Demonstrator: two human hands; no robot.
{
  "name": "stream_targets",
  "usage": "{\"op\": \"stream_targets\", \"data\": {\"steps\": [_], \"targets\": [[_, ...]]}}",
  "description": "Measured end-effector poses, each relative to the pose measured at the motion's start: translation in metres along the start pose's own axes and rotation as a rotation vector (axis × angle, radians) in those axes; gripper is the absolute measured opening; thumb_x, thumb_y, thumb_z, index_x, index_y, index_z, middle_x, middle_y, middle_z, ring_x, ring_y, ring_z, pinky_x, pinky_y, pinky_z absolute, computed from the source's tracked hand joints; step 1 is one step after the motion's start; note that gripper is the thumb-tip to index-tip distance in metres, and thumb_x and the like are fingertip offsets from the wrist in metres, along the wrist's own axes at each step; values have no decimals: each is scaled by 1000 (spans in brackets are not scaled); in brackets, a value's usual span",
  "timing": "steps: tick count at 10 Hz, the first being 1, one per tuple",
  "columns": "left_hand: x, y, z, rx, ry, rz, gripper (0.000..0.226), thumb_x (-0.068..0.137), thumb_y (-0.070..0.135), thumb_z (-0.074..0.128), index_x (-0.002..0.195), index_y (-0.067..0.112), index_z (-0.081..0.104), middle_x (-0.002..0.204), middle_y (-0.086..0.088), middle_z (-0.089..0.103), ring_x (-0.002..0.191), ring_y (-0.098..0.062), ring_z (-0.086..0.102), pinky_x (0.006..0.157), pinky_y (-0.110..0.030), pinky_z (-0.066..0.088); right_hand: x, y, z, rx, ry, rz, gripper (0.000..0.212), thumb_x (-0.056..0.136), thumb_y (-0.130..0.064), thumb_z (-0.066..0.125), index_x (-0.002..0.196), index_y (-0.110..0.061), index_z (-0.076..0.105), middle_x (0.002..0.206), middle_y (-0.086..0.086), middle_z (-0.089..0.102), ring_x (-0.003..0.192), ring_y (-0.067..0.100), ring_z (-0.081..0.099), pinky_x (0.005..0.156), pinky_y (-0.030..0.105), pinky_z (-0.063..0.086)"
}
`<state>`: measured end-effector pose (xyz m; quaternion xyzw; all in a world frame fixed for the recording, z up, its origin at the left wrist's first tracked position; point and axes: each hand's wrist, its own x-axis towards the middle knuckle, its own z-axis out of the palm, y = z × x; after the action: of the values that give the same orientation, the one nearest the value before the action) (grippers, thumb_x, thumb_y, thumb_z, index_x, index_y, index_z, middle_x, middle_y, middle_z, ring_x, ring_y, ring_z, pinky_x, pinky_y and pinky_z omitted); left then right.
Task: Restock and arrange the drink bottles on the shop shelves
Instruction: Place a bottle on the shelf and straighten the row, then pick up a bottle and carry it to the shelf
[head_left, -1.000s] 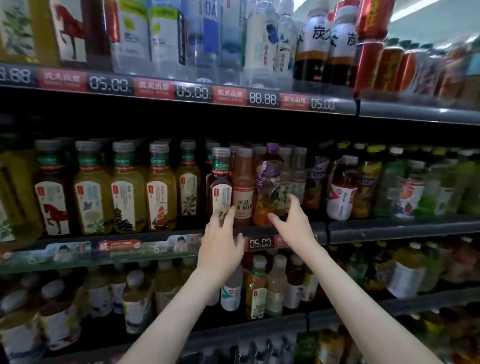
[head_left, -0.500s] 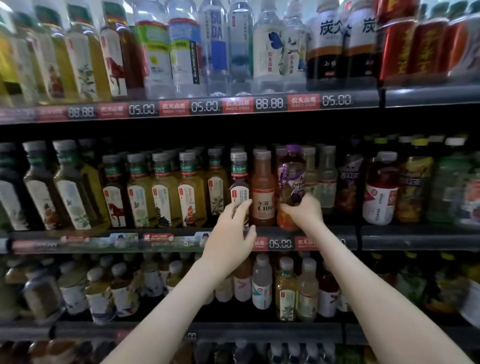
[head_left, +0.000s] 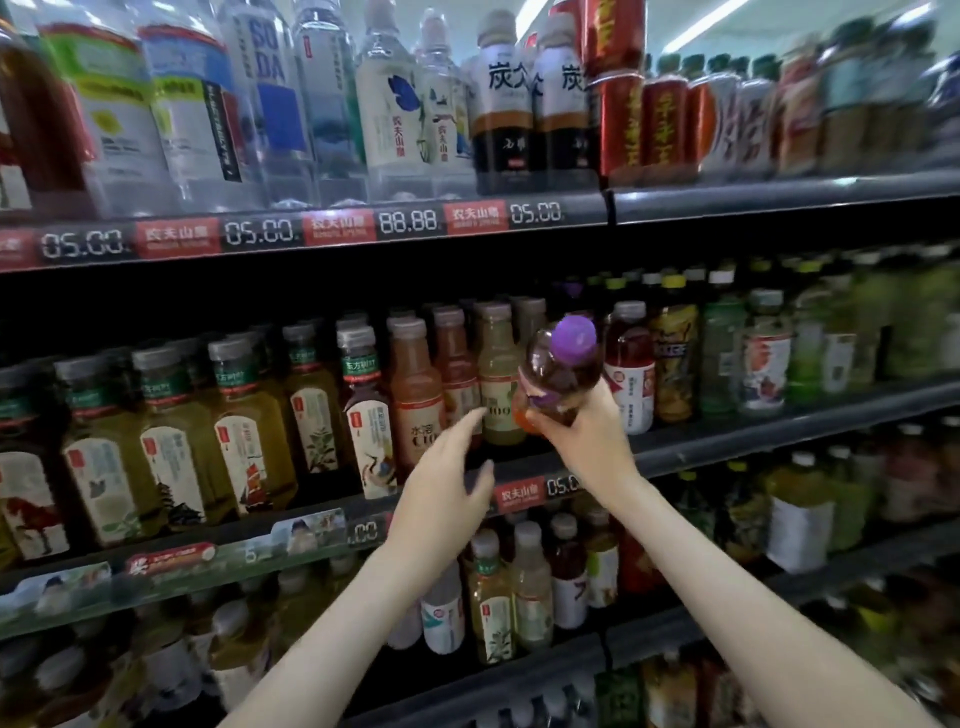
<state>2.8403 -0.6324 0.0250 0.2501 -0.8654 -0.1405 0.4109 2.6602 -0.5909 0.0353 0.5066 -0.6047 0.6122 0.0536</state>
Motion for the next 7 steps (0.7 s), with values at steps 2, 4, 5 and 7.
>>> {"op": "stream_targets", "data": {"steps": [2,4,5,7], "targets": [[31,38,45,-349,-62,61,69,82,31,72,140,31,35,129,22,51,120,10,45,94,-4,36,-17,17,-27,-169,-130,82,52,87,-4,63,134,-9,43,126,6,57,114,21,57,88,20,44],[66,49,70,-279,158,-83,60,68,45,79,115,35,44,87,27,57,82,6,59,64,-1,39,30,33,-64,-326,-412,-212,56,86,-4,64,136,-8,42,134,7,48,123,14,46,93,4,33],[86,52,82,-291,170,-227,53,70,48,77,111,35,47,88,22,60,93,-8,63,71,-18,43,65,43,-89,-352,-479,-268,60,89,-8,62,143,-17,37,144,1,35,133,6,29,109,13,24],[133,66,110,-196,218,-412,59,73,56,71,120,26,52,102,11,63,104,-15,60,77,-21,37,140,70,-106,-429,-177,-107,66,92,-21,60,148,-12,27,148,16,31,136,32,26,110,35,21]]}}
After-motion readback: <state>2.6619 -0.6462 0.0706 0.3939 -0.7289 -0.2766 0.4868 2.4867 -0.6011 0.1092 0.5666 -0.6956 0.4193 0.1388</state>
